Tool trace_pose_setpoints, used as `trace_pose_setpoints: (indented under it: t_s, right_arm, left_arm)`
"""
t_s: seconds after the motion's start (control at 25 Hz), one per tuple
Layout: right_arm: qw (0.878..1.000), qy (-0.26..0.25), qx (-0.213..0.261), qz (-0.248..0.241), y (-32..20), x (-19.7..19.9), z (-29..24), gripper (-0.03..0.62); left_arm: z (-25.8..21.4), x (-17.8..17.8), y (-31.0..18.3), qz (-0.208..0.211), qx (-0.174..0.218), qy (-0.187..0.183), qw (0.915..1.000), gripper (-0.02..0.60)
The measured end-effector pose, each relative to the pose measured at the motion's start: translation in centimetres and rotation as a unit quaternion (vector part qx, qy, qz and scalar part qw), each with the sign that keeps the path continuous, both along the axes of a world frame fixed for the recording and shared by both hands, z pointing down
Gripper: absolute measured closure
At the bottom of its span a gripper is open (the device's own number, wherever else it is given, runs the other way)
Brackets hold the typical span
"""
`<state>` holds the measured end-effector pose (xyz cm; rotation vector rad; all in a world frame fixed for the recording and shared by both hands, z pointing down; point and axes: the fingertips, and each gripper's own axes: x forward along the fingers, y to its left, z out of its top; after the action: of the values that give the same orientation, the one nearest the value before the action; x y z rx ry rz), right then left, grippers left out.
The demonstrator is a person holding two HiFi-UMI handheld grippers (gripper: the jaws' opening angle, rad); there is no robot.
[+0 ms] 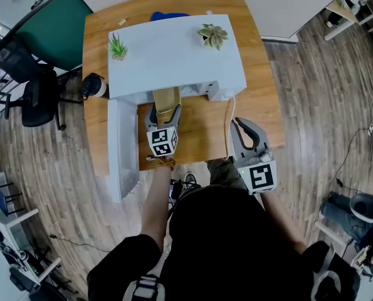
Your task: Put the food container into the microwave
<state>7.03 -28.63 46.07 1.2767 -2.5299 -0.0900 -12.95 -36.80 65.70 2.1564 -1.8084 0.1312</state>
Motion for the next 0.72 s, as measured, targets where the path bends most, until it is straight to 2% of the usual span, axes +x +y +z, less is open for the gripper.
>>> trace_pose_setpoints:
  t_s: [0.72]
  right_arm:
    - [1.000,-0.002,-0.009,0.016,-1.4,1.0,0.8,0.569]
  left_arm:
    - [1.9,-0.4,-2.6,0.002,-0.021,-0.011,0.9997,0.144]
